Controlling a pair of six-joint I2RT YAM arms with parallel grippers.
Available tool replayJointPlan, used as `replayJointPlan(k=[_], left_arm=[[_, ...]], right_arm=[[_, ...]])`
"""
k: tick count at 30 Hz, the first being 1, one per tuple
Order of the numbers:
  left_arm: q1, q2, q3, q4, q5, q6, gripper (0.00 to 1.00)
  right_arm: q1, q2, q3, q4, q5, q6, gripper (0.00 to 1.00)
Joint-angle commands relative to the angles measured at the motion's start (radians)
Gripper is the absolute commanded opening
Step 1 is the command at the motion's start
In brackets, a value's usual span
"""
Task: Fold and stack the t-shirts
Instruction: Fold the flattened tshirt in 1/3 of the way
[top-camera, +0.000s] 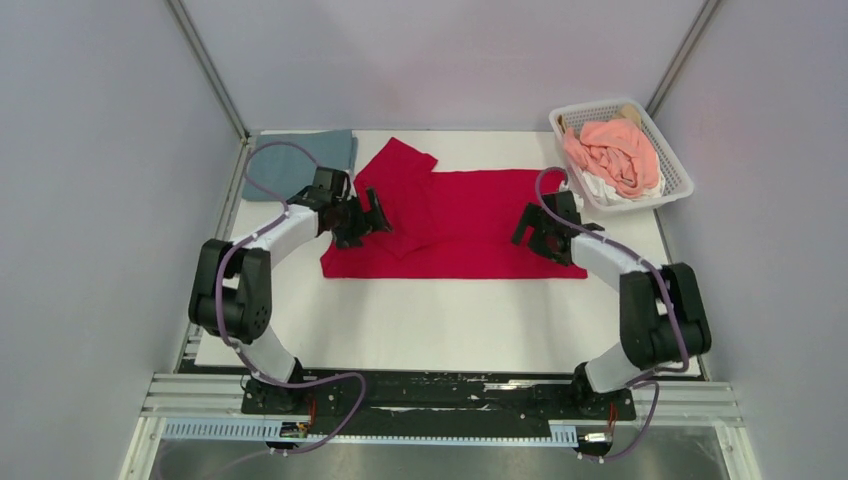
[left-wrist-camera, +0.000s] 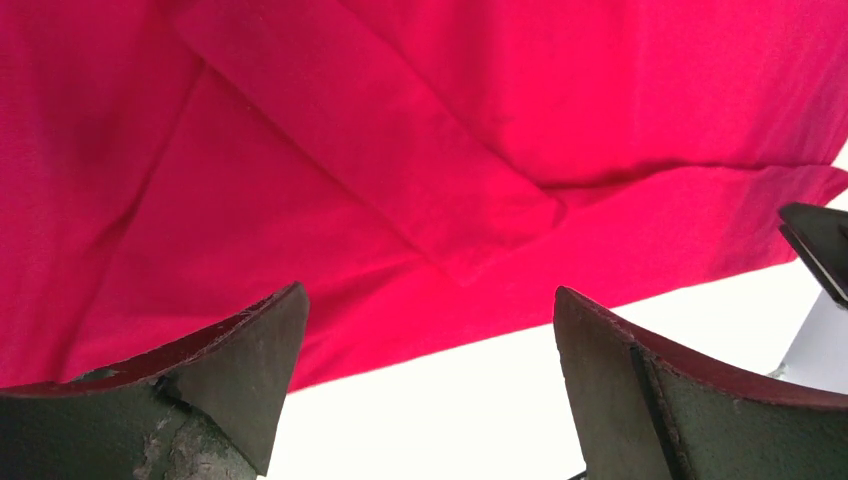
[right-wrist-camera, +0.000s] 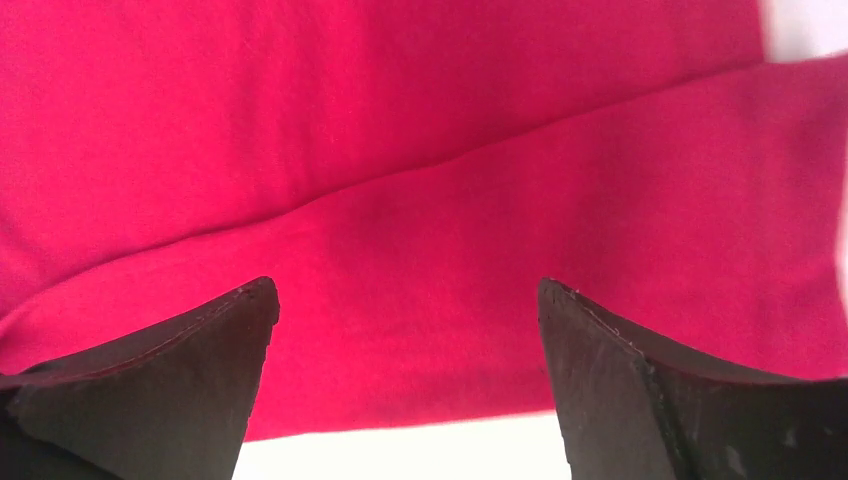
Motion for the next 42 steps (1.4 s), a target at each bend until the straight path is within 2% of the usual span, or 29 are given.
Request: replayJointPlan(k=[1,6,10,13,19,25,29,33,37,42], left_arm=[[0.005,0.091,-0.026,0.124,0.108,-0.051,1.0],[0.003,0.085,-0.114,0.144,0.071,-0.064,1.0],[0.003,0.029,-0.214,0.157,0.039,-0.076,1.0],[0.003,-0.022,-0.326,0.15,0.025,-0.093,1.0],[0.003,-0.256,-0.57,0.098,-0.049,-0.164,1.0],[-0.017,-0.483,-0.693,0.004,-0.06,-0.239,1.0],[-0.041,-0.603,-0.729,-0.059,-0.087,-0.294,1.0],[-0.044,-0.683,-0.704,-0.073,-0.084,-0.283,1.0],[-0.067,-0.678,-0.645,-0.009,0.009,-0.266,1.0],[-0.134,-0.635,-0.571,0.03,0.002,-0.267,1.0]], right_arm=[[0.003,0.141,0.092,0.076,-0.109,-0.054,1.0],[0.002,0.149,0.015,0.076,-0.141,-0.018,1.0],[0.002,0.049,-0.109,0.058,-0.159,-0.003,1.0],[0.002,-0.035,-0.18,-0.025,-0.161,0.008,1.0],[0.006,-0.235,-0.29,-0.214,-0.191,0.018,1.0],[0.057,-0.402,-0.357,-0.332,-0.232,0.082,1.0],[0.098,-0.455,-0.351,-0.377,-0.204,0.141,1.0],[0.112,-0.514,-0.305,-0.385,-0.136,0.12,1.0],[0.112,-0.546,-0.238,-0.374,-0.058,0.063,1.0],[0.112,-0.549,-0.254,-0.303,-0.153,0.04,1.0]])
